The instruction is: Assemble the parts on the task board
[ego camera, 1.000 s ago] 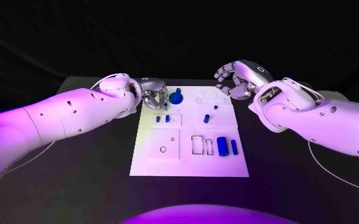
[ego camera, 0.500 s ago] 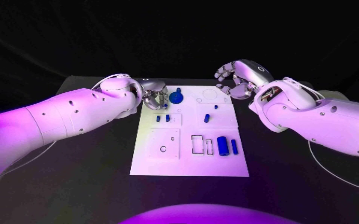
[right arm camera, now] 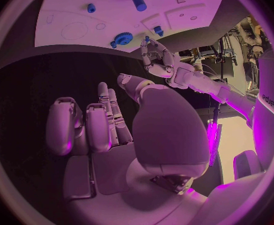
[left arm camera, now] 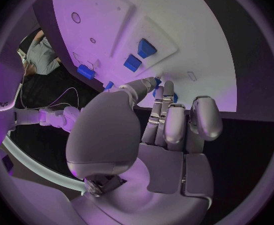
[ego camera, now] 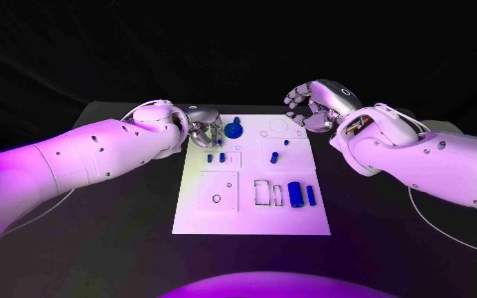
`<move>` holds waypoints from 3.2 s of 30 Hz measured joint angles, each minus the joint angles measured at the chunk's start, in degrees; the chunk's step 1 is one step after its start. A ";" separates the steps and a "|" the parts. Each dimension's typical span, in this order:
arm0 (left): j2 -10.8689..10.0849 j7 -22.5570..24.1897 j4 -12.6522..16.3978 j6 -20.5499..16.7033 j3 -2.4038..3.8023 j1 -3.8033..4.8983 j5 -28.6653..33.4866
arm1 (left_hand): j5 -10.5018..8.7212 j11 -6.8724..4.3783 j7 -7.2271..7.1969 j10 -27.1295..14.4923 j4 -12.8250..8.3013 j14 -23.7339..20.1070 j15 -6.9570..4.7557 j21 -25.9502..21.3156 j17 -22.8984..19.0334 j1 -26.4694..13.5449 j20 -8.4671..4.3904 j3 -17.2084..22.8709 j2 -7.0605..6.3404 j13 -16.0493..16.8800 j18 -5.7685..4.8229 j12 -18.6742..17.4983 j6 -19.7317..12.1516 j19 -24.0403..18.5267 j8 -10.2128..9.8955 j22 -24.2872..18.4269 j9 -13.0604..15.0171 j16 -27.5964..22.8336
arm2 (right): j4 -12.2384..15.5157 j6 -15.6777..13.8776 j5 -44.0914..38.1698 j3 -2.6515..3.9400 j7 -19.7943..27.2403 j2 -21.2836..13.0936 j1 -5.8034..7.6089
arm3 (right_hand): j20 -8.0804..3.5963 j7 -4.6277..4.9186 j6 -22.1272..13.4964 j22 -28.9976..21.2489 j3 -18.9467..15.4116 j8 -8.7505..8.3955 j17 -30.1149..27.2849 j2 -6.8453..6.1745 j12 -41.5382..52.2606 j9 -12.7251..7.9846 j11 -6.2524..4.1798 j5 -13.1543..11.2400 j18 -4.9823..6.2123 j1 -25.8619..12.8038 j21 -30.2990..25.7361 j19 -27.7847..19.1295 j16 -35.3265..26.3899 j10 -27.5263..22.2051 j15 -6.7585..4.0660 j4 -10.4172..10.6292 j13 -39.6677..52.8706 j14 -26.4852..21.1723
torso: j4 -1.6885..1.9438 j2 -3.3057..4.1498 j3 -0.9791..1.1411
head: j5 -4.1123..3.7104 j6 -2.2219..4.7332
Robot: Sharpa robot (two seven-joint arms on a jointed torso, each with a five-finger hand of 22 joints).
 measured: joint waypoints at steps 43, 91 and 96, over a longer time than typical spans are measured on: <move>-0.07 -0.74 -0.12 1.28 -0.08 -0.04 0.10 | 0.00 0.00 0.00 0.00 0.00 0.00 0.00 0.00 0.00 0.24 0.01 0.00 0.24 0.03 0.00 -0.24 0.00 -0.01 0.00 -0.08 0.04 0.00 | -0.04 0.01 0.11 0.00 0.00 -0.05 -0.02 | 0.00 0.00 0.00 0.02 0.00 0.00 0.03 0.00 0.00 0.00 0.00 0.00 0.00 0.00 0.00 0.00 0.23 0.00 0.00 0.00 -0.12 0.00 | -0.01 0.01 0.00 | 0.11 -0.46; -4.55 -1.27 3.27 -2.22 0.87 -0.02 0.65 | 0.00 1.93 2.03 -1.83 -0.80 -1.46 1.38 -2.93 -4.25 0.71 1.21 0.80 -0.22 0.20 0.01 -3.53 -4.25 -1.81 -3.66 -3.82 -1.46 -1.27 | -1.12 5.40 0.22 0.01 -0.53 -0.22 -0.02 | 0.00 -0.17 0.17 -0.01 0.33 -0.23 0.01 0.00 0.23 0.10 -0.57 -1.00 0.01 0.00 1.63 0.00 1.03 1.70 0.00 -0.01 -0.23 0.00 | -0.04 -0.04 -0.01 | -0.07 -0.12; -7.11 0.29 5.65 -6.23 1.25 0.03 4.93 | 0.00 1.92 1.74 -2.20 -0.80 -3.63 1.35 -5.83 -9.10 0.71 1.14 0.80 -0.22 0.33 0.62 -3.67 -3.57 -4.27 -3.24 -7.82 -1.35 -3.51 | -2.26 9.80 -0.10 -0.07 -1.33 0.36 -0.02 | 0.00 -0.33 0.57 -0.01 0.50 -0.23 0.00 0.00 0.23 0.18 -0.57 -1.69 0.00 0.00 2.22 0.00 1.68 1.71 0.00 -0.18 -0.28 0.00 | -0.10 -0.04 0.01 | -0.46 0.21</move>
